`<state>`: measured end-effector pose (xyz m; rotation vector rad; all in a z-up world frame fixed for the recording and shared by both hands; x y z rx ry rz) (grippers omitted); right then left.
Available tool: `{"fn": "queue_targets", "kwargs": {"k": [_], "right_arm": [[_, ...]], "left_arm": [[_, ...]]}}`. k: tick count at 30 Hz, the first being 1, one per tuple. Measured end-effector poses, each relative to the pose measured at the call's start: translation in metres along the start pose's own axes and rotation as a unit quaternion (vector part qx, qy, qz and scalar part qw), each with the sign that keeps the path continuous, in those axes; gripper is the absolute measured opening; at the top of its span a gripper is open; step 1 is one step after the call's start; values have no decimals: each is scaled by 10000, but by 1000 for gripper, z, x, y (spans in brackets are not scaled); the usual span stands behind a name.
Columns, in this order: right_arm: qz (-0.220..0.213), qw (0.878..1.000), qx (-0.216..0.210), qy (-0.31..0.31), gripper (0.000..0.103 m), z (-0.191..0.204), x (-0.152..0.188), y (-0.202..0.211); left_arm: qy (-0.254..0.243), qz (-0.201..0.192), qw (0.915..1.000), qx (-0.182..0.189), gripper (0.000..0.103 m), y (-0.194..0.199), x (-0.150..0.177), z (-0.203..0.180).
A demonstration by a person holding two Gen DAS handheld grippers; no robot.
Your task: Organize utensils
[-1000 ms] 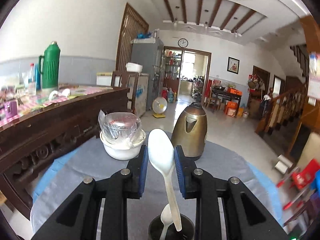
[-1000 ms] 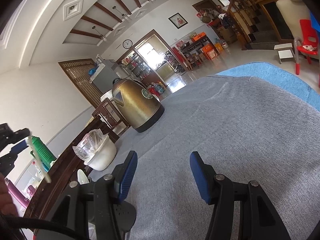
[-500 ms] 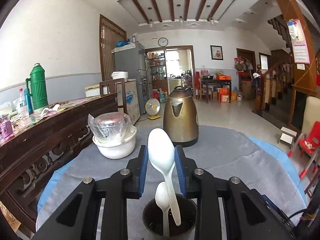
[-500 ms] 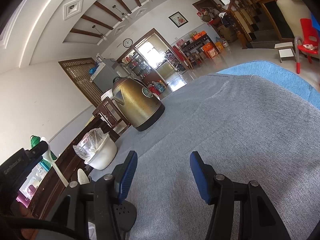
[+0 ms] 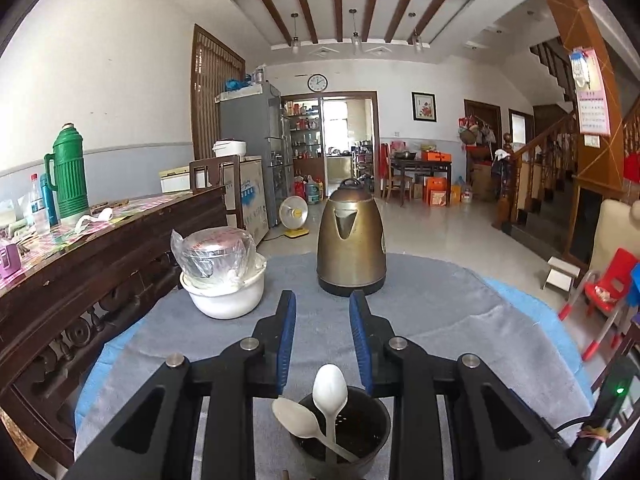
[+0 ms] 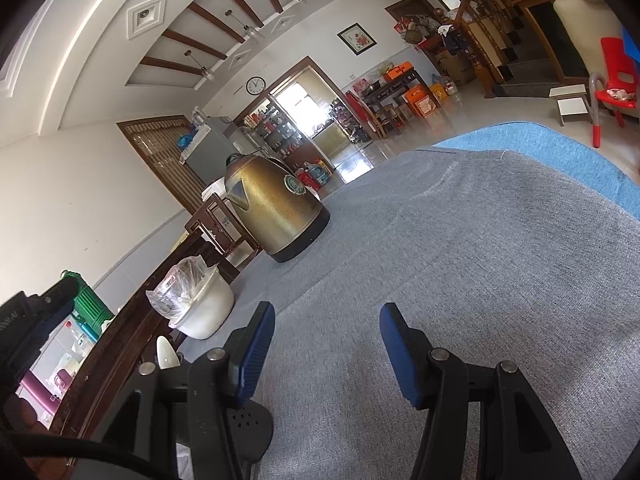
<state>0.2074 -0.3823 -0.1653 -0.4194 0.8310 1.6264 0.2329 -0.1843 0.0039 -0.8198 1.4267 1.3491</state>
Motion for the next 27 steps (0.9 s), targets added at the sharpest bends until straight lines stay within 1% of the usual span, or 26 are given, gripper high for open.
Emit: {"fn": "queue_targets", "kwargs": {"k": [2,4,7,9,11,13,17,20,22,23,25,27], "right_arm": [[5,10000,-12,-1,59,0,0,0],[-7,10000,-7,16,59,1,0,0],[0,10000,-6,9,59,1,0,0],[-1,10000,-9,10,59,1,0,1],[11,10000,9,36,59,2,1,0],[32,10000,12,69,59,2,2,0],[90,9998,38,201,59,5,5,-1],[140,9992,83,355,57,9,8,-3],[106,9989,96,455,51,11,9,-2],[127,9988,94,469,50,12,10,-3],[169,9989,120,431,40,10,12,-2],[269,9990,166,301,40,5,15,1]], "left_arm": [[45,46,10000,-16,31,4,-2,9],[137,122,9998,-22,47,10,-2,20],[246,250,9993,-109,59,19,3,44],[193,390,9988,-215,61,24,12,59],[121,627,9976,-266,63,27,28,74],[21,904,9952,-360,63,30,49,89],[-56,1246,9908,-520,63,39,86,114],[-39,1551,9860,-603,63,43,113,129],[45,1751,9827,-600,63,43,131,137],[71,1839,9813,-565,63,43,136,137],[90,2005,9783,-517,63,44,151,139],[60,2090,9768,-469,63,45,163,139]]}}
Point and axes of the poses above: each gripper's, at about its wrist camera, not at the fingertips, and y roughly against the way its jaws point, z to its left, x to its underside, the point moved 9 cm from there along -y, roughly the way its jaws point, and after that the axes turned 8 degrees about -x, right-handed, at the moved point
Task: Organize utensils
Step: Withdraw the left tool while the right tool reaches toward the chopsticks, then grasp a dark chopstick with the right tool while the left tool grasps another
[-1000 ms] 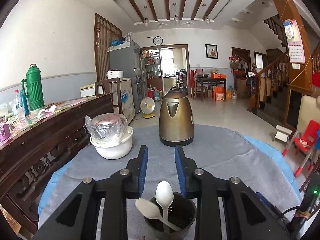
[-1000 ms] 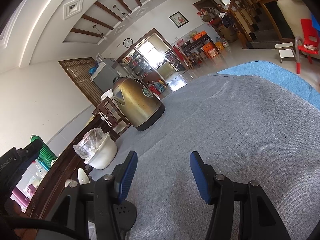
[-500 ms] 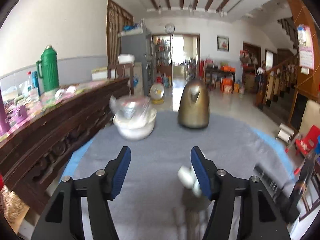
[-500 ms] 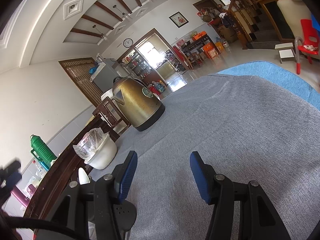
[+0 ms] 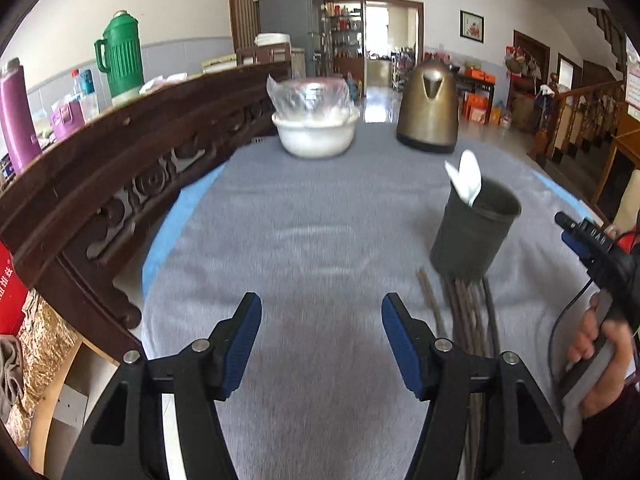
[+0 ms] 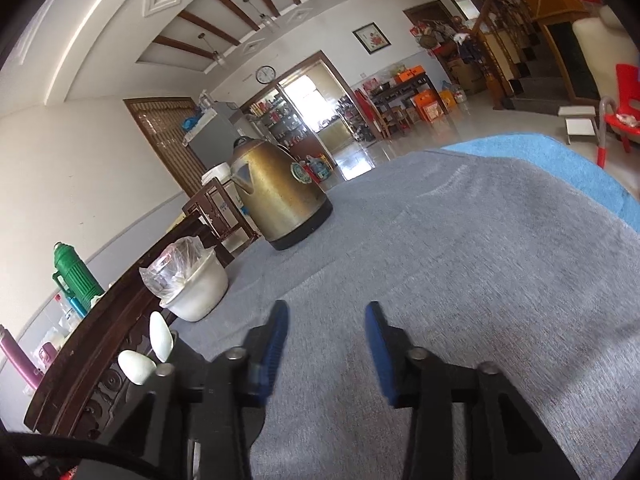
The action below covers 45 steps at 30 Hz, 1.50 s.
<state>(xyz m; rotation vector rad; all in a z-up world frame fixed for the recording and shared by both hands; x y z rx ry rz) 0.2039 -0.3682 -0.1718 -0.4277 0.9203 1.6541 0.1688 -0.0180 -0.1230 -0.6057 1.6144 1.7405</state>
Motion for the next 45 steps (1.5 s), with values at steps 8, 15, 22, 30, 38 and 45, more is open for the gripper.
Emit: {"fn": "queue_targets", "kwargs": {"k": [8,15,22,30,38,45], "right_arm": [[1358,9887,-453,-456,39,18,46,14],[2558,9664,-273,20,39,58,98,-10],[2751,9596,229,534,38,77,121,-21],[2871,9495,773,1004,33,82,133,-18],[3122,9383,908,1178,19,84,144,-13],[3110,9405,946,984,10,71,135,-6]], "left_arm": [[165,447,9975,526,63,-22,21,-7],[148,532,9955,769,63,-27,30,-9],[141,590,9941,898,63,-26,37,0],[233,647,9925,1012,63,-25,39,3],[341,1113,9847,1296,63,-28,43,-9],[468,1805,9660,1792,61,-35,36,-36]]}}
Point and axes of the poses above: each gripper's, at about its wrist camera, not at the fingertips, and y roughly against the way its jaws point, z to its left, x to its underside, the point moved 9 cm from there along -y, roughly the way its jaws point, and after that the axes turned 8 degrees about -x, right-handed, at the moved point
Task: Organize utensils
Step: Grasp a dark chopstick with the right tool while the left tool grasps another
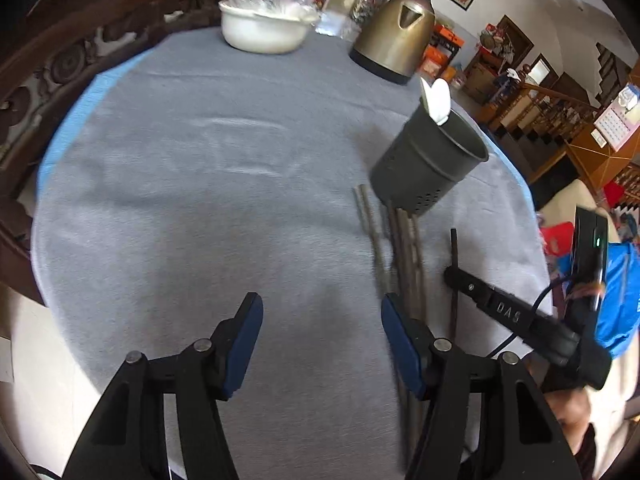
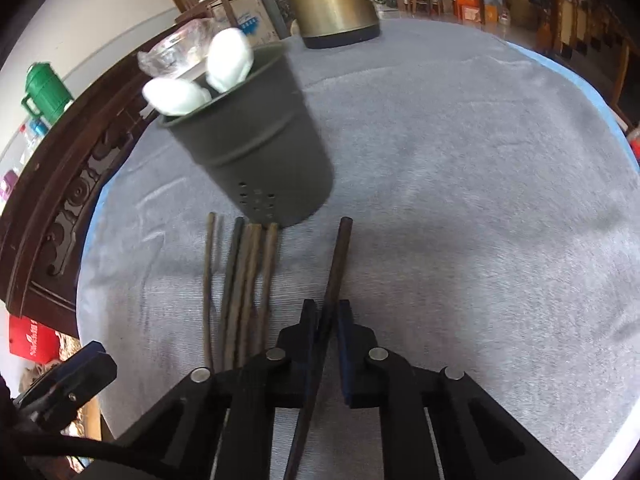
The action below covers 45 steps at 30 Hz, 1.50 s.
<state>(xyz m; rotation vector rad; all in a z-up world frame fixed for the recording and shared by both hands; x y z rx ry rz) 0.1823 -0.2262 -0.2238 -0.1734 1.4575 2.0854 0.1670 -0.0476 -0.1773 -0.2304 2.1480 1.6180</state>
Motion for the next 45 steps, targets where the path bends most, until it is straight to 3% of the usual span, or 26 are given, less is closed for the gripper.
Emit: {"fn": "queue_targets", "kwargs": {"k": [8,13,17,25,27,30,36,39,41,45], "right_arm": [[24,9996,-224,-164,11,-16,2,9],[-25,9997,-233,-77,12,-15,5,10],[-43,9995,-294,-78,12,-15,6,10],[-74,9991,-399,-100,12,-15,6,10],[-84,9991,-411,-105,12,-14,5,10],[-106,9989,-445,-116,12,-14,5,10],[-138,9986,-491,-137,12,-15,4,10],[-147,9986,-489,-133,12,-16,3,9],[-150,9985,-501,-135,12,-16,4,10],[-161,9984,-531,-145,12,-16,4,10]], "left_arm": [[146,519,9985,-91,56,-31,-15,-24],[357,892,9951,-245,43,-53,-7,-26],[318,806,9954,-410,37,-53,-9,-28],[-251,681,9933,-904,12,-55,-9,-31],[-105,778,9940,-763,12,-55,-9,-31],[381,1046,9937,-81,12,-54,-7,-32],[463,879,9951,-24,14,-48,-14,-42],[359,796,9960,-214,23,-49,-17,-50],[320,882,9948,-405,23,-55,-15,-53],[473,858,9944,-390,24,-58,-17,-53]]}}
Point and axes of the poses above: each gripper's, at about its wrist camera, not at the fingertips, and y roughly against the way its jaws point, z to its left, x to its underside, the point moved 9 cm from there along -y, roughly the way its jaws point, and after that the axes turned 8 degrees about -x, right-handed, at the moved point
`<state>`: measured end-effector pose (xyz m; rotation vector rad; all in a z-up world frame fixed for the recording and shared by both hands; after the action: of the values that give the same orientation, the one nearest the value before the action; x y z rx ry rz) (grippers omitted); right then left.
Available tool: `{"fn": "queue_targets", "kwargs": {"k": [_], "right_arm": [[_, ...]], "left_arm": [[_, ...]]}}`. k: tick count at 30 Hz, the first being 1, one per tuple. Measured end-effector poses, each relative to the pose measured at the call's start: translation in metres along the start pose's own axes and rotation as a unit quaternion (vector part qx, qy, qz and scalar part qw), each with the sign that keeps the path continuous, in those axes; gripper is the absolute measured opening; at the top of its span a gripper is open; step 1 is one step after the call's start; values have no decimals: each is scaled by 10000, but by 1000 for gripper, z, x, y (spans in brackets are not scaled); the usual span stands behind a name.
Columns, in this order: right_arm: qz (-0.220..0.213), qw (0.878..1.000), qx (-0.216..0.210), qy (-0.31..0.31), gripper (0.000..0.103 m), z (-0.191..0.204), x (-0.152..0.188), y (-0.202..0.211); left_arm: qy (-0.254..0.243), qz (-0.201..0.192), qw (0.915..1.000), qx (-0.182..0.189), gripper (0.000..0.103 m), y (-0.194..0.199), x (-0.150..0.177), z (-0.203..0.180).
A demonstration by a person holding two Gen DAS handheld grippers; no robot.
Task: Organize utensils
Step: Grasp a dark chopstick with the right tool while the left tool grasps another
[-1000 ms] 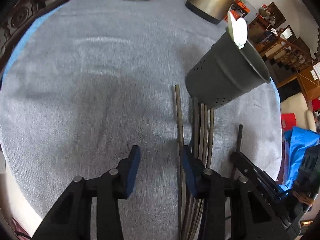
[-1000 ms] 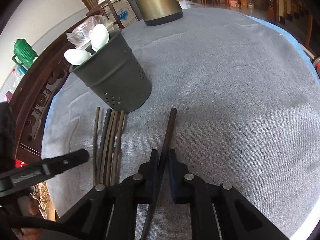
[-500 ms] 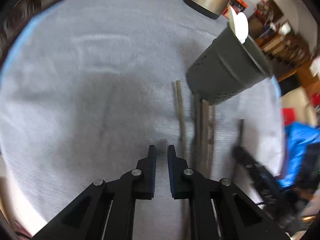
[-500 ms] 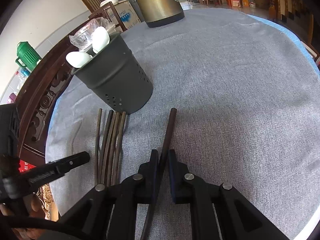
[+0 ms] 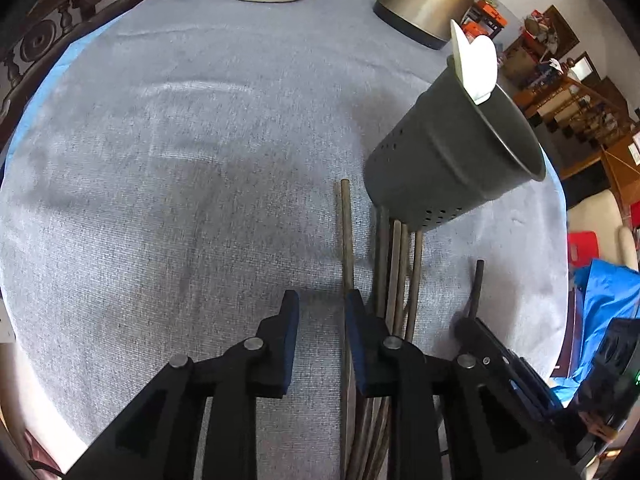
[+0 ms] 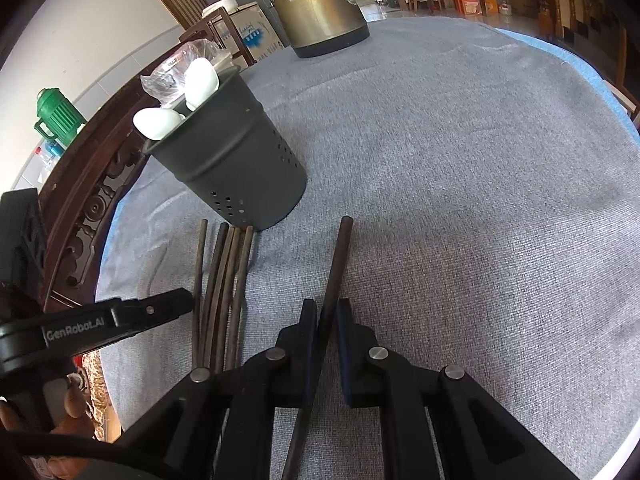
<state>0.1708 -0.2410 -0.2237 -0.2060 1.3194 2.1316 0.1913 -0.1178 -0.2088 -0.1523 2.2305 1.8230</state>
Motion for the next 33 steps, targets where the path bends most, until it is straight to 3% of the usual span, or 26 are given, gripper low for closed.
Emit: {"fn": "queue_targets", "kwargs": {"k": [3,9,12,15,20,25,29,33], "right_arm": [[-26,10000,24,37,12,1,-1,-1],[-41,10000,-21,48,12,1,-2,-2],[-40,10000,-12,47,12,1,-2,-2],[-40,10000,-13,44,12,1,-3,-2],[-12,10000,-52,9,12,0,-3,-2],[205,9997,78,72,12,2,1,-1],[537,9981,223,198,13,6,3,-2],[638,9978,156,-75,13,1,0,-3]], "left_arm": [[76,160,9997,152,25,-2,3,-3],[133,123,9997,185,25,2,3,-2],[-211,59,9997,-55,23,4,2,-4],[-622,-72,9971,-423,9,6,3,-11],[-1061,-56,9939,-308,5,13,13,-6],[-1846,166,9826,-122,6,23,34,-1],[-1666,438,9849,196,6,26,31,13],[-1475,407,9881,172,11,24,13,21]]}}
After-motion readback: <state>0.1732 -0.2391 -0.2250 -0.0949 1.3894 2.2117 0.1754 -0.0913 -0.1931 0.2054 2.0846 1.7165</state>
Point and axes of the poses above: each gripper's, at about its wrist camera, not at the fingertips, and y roughly against the way its jaws point, z to its left, x to its underside, the point moved 9 cm from there along -y, roughly the way its jaws point, and after that the axes turned 8 degrees about -x, right-handed, at the moved point
